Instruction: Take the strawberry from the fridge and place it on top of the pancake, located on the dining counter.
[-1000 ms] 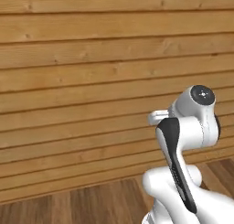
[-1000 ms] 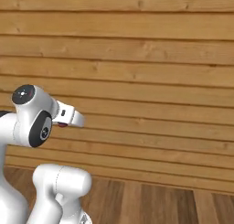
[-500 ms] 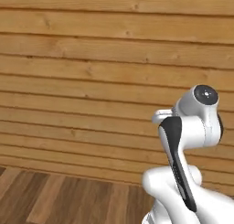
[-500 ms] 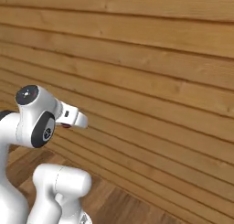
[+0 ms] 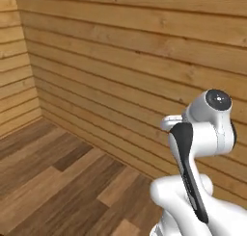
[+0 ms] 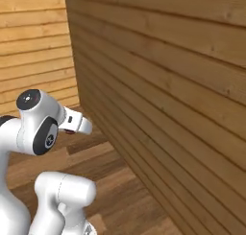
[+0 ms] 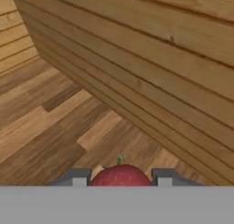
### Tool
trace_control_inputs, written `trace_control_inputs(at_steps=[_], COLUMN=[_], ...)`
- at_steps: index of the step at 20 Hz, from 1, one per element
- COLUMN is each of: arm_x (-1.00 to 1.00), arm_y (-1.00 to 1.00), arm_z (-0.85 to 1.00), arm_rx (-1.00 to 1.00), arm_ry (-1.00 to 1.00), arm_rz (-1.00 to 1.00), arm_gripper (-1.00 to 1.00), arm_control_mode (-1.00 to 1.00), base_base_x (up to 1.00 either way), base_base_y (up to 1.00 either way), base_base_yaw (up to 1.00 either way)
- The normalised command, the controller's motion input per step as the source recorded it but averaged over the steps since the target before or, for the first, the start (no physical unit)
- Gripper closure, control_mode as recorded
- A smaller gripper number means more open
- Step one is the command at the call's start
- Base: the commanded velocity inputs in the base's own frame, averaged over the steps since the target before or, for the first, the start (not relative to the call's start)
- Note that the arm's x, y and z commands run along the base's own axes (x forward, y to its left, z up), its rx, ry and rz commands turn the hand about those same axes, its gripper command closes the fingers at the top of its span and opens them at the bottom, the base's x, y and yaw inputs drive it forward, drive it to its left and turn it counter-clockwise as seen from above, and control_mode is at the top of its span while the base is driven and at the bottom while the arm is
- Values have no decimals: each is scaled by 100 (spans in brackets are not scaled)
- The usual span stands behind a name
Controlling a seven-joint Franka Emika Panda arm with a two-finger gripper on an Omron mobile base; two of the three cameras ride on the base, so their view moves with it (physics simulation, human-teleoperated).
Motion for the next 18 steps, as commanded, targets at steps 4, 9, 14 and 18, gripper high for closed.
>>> trace_control_inputs(at_steps=[4, 9, 14, 18], arm_x=[0, 0, 0, 0], arm_y=[0, 0, 0, 0], arm_z=[0, 0, 0, 0], arm_rx=[0, 0, 0, 0], arm_ry=[0, 0, 0, 0], arm_rz=[0, 0, 0, 0], arm_gripper=[100, 100, 100, 100], arm_control_mode=[100, 100, 100, 100], base_base_x=[50, 51, 35, 36], base_base_y=[27, 0, -10, -46], base_base_yaw=[77, 89, 94, 86])
